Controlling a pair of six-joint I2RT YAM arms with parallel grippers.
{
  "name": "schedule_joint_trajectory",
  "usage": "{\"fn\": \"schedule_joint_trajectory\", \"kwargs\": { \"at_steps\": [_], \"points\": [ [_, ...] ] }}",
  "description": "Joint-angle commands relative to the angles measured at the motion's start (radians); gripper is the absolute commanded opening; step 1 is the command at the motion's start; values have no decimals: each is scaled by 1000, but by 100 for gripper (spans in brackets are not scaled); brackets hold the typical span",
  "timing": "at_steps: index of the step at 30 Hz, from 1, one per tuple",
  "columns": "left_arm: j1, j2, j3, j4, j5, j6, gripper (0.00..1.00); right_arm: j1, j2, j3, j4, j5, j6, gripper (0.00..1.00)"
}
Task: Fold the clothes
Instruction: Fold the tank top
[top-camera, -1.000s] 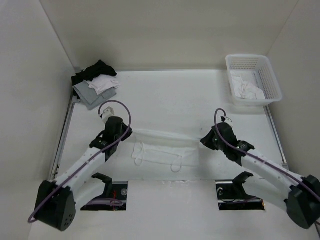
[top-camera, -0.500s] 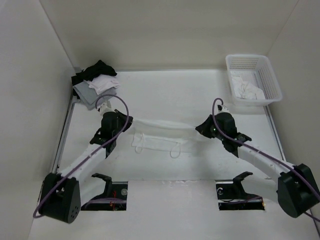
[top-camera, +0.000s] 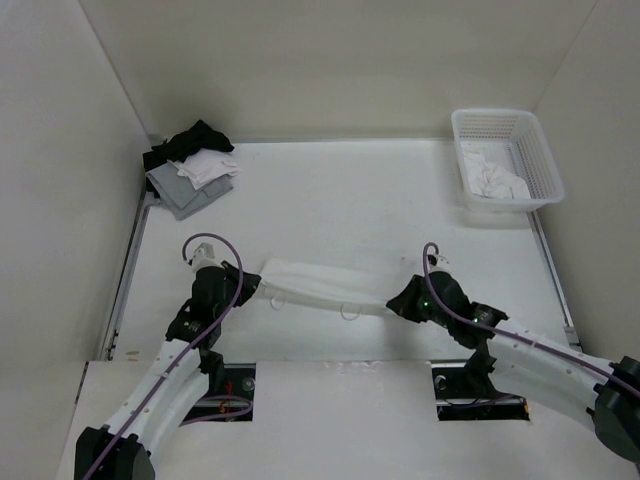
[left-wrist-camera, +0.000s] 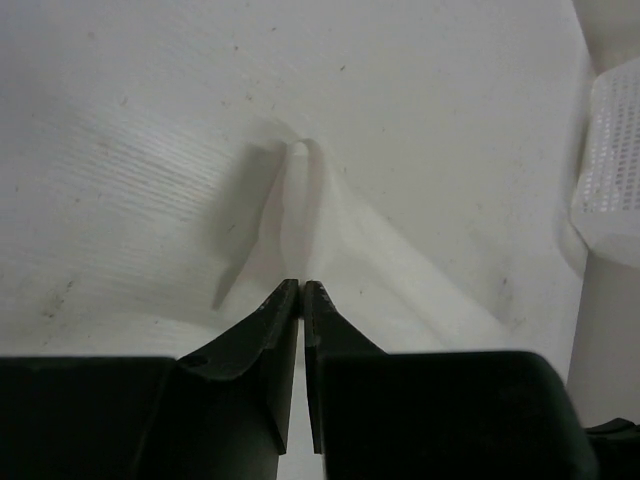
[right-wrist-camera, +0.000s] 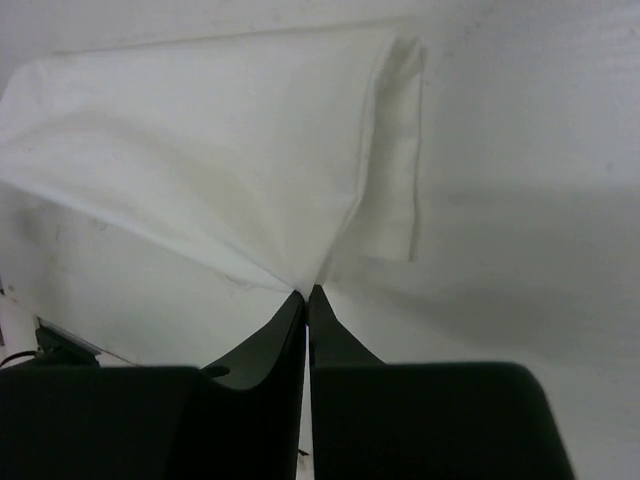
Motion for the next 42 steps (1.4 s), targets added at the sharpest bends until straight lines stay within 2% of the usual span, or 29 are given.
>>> {"fn": "schedule_joint_trajectory", "kwargs": {
  "at_steps": [1, 5, 7, 10, 12, 14, 18, 21, 24, 28, 29, 32, 38, 40, 42],
  "points": [
    [-2, -26, -20, -76, 13, -42, 7, 47, -13, -17, -60, 71, 122, 6],
    [3, -59, -36, -130, 6, -58, 10, 78, -16, -22, -123, 119, 196, 7],
    [8, -72, -39, -141, 15, -55, 16, 105, -24, -28, -145, 134, 224, 11],
    [8, -101, -20, -188, 1, -50, 30, 141, -64, -43, -175, 160, 259, 34],
    [3, -136, 0, -210, -20, -44, 30, 150, -91, -40, -185, 176, 252, 47],
    [-11, -156, 18, -202, -49, -29, 31, 150, -91, -30, -169, 183, 235, 56],
    [-110, -37, 75, -104, -76, -23, 30, 86, -9, 1, -104, 196, 169, 61],
    [-263, 77, 98, 15, -153, -38, 29, 11, 79, 9, -19, 170, 109, 63],
    [-429, 160, 136, 63, -288, -32, 29, -40, 120, 6, 48, 139, 87, 59],
    [-564, 200, 176, 89, -419, -7, 30, -74, 159, 4, 87, 110, 83, 40],
    [-572, 203, 179, 98, -425, 0, 30, -76, 169, 4, 91, 96, 81, 35],
    [-568, 204, 172, 134, -419, 5, 30, -80, 180, -7, 133, 52, 83, 28],
    [-523, 206, 156, 148, -381, 4, 30, -108, 172, -22, 182, -15, 83, 29],
    [-514, 197, 153, 145, -376, 2, 30, -108, 172, -19, 174, -19, 77, 22],
    [-506, 183, 153, 140, -376, 5, 30, -115, 163, -25, 168, -16, 74, 10]
  ]
}}
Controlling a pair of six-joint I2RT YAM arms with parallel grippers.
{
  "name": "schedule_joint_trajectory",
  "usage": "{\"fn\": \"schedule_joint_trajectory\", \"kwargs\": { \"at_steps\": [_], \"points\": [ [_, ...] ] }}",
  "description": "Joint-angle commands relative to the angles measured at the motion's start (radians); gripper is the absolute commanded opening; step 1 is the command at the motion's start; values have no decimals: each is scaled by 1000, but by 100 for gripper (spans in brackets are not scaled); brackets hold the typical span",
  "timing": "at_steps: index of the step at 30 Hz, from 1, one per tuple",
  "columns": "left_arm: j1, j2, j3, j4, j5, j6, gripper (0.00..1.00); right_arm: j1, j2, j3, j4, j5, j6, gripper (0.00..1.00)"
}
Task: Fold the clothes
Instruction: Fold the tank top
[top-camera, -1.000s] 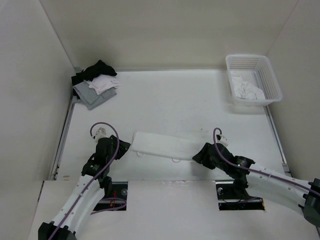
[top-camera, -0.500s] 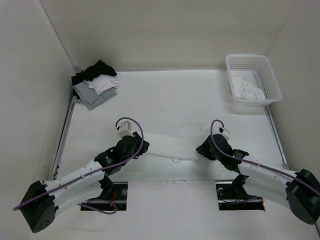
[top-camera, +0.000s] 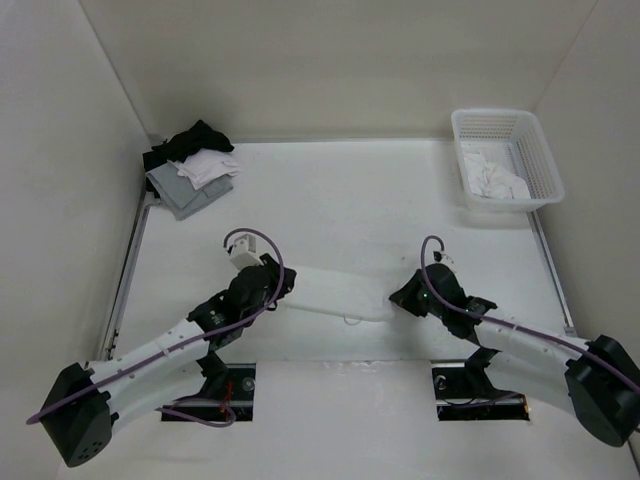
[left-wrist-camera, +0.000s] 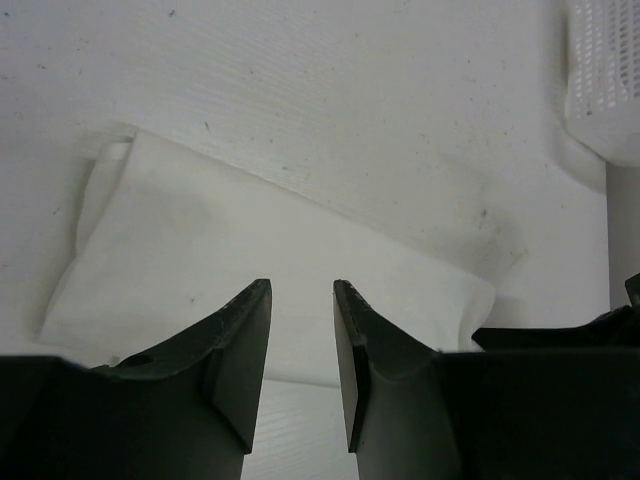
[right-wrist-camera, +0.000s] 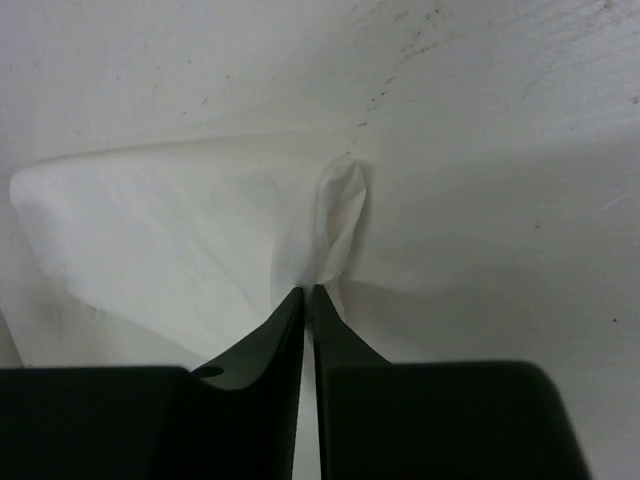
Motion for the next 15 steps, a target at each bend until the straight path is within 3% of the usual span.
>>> {"fn": "schedule_joint_trajectory", "kwargs": {
  "at_steps": [1, 4, 8, 15],
  "points": [
    [13, -30, 19, 46, -9, 15, 30, -16, -29, -14, 47, -16, -12, 7],
    [26, -50, 22, 40, -9, 23, 30, -22, -130, -20, 3, 5, -17, 2],
    [45, -68, 37, 29, -6, 43, 30, -15, -245, 78, -181, 76, -63, 2],
    [139, -128, 36, 18, 60, 66, 31, 169, -58, 348, -306, 203, -146, 2]
  ]
}}
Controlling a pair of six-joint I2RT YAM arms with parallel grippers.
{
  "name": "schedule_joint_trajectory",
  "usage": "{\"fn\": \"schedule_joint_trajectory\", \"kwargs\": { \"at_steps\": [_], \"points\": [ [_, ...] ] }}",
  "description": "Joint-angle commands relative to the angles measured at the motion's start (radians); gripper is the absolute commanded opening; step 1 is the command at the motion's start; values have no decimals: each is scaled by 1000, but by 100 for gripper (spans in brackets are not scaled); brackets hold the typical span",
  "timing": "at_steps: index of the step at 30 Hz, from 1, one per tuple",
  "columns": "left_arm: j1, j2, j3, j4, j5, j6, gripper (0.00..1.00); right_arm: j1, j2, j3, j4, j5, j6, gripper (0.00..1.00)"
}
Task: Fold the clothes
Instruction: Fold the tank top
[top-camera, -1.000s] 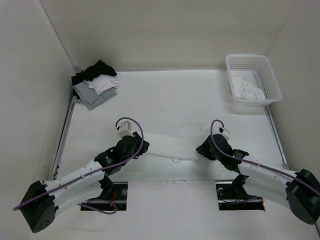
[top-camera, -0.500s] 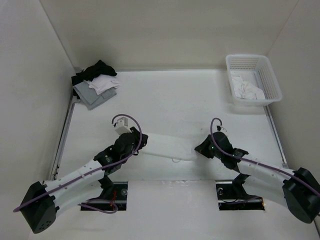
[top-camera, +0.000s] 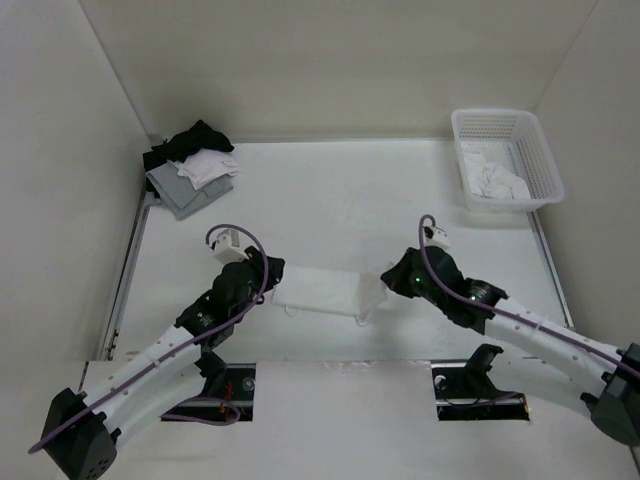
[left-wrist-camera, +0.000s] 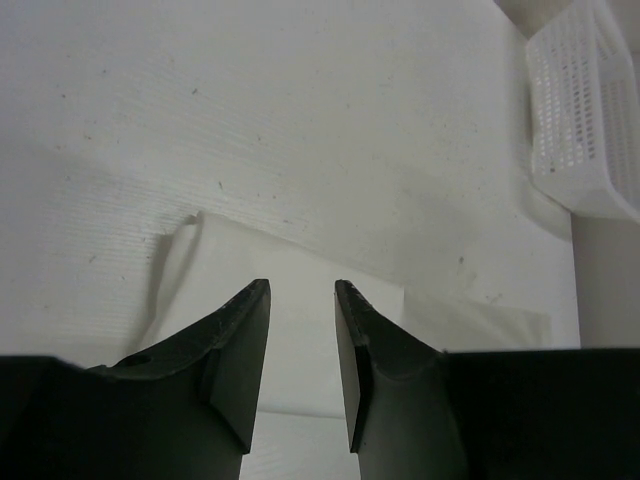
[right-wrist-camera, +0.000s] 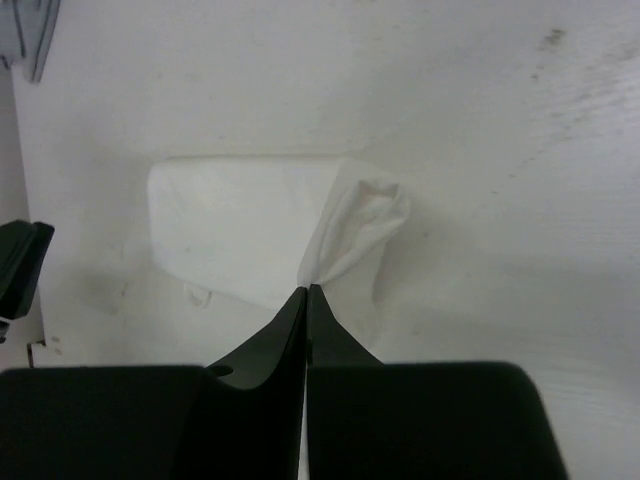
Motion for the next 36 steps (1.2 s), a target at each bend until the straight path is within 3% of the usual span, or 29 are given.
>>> {"fn": "schedule_joint_trajectory", "kwargs": {
  "at_steps": [1, 8, 19, 24, 28, 30, 32, 33, 35, 36],
  "points": [
    [52, -52, 33, 12, 46, 25, 31, 86, 123, 147, -53, 94, -67, 2],
    [179, -147, 14, -34, 128, 37, 33, 271, 526, 481, -66, 131, -139, 3],
    [363, -236, -18, -65, 253, 45, 33, 384, 1007, 954, -119, 61, -191, 4],
    [429, -247, -38, -77, 289, 47, 36, 396, 1089, 1005, -51, 52, -170, 29],
    [464, -251, -43, -80, 292, 45, 36, 401, 985, 915, 73, 33, -173, 48],
    [454, -227, -38, -72, 290, 47, 37, 400, 880, 815, 116, 45, -170, 53],
    [431, -192, -30, -60, 281, 60, 38, 400, 756, 690, 168, 67, -174, 51],
    [420, -176, -27, -54, 274, 68, 38, 398, 699, 625, 190, 79, -177, 44],
    [402, -156, -18, -49, 243, 74, 40, 390, 581, 495, 217, 102, -191, 25],
    [394, -150, -12, -45, 225, 74, 41, 386, 523, 430, 226, 119, -196, 9]
  ]
}}
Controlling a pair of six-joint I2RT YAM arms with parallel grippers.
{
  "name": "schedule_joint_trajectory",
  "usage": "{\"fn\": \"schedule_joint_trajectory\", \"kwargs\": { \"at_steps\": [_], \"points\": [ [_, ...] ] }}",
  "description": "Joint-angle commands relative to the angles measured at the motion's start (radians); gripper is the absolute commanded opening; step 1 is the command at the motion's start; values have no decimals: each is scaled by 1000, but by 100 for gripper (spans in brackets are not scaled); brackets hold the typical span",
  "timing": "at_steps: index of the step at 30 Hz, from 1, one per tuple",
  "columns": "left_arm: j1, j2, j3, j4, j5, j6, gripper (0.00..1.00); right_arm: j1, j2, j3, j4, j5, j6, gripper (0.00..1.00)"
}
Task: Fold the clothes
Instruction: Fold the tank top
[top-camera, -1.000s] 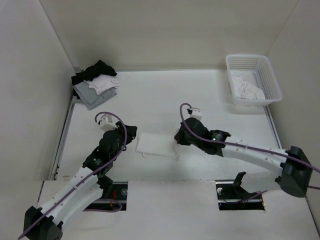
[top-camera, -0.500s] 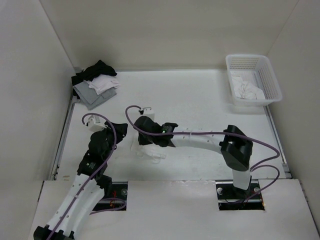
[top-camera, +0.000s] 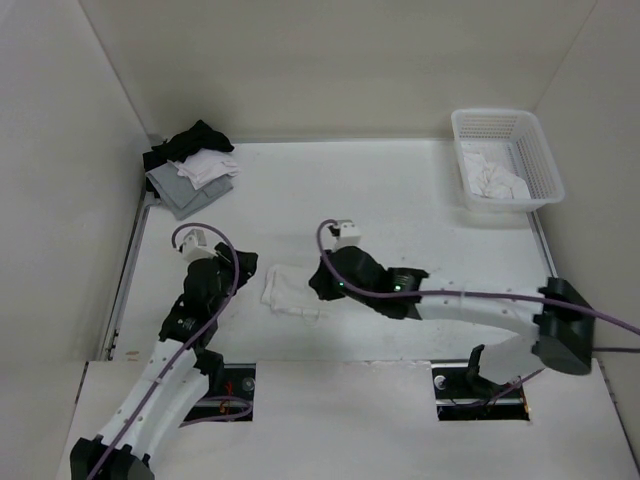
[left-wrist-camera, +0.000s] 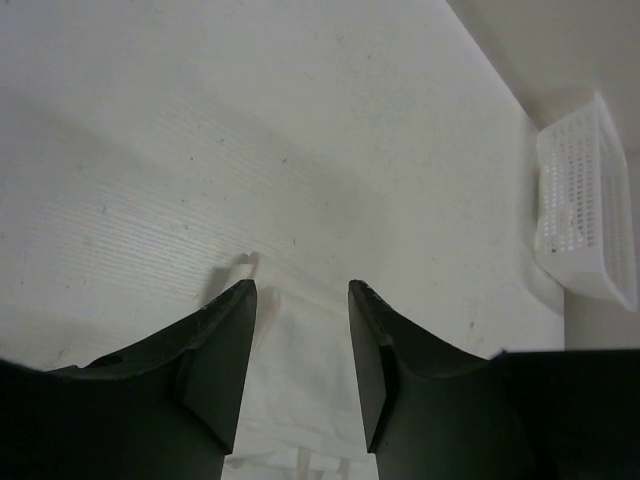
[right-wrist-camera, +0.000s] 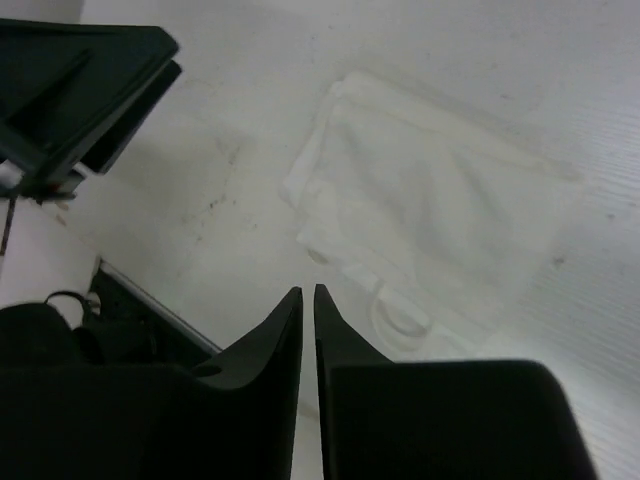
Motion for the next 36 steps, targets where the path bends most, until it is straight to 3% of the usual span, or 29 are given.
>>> {"fn": "schedule_joint_trajectory", "kwargs": {
  "at_steps": [1, 4, 7, 13, 16, 19, 24, 36],
  "points": [
    [-29, 26, 27, 51, -56, 27, 41, -14, -184, -167, 108, 74, -14, 0],
    [-47, 53, 45, 76, -151, 28, 45, -56, -334, -339, 94, 120, -6, 0],
    [-63, 116, 46, 77, -222, 18, 47, -120, -480, -480, 99, 154, 15, 11],
    [-34, 176, 18, 71, -237, 15, 51, -312, -693, -665, 172, 145, -15, 58],
    [25, 196, 9, 68, -238, -2, 56, -421, -727, -720, 256, 97, -43, 71],
    [49, 228, 15, 76, -219, -10, 62, -488, -707, -757, 353, 54, -43, 76],
    [51, 280, 36, 82, -204, -2, 68, -498, -640, -824, 500, 48, -52, 78],
    [48, 314, 16, 91, -178, 13, 68, -521, -603, -854, 583, 22, -54, 79]
  ]
}}
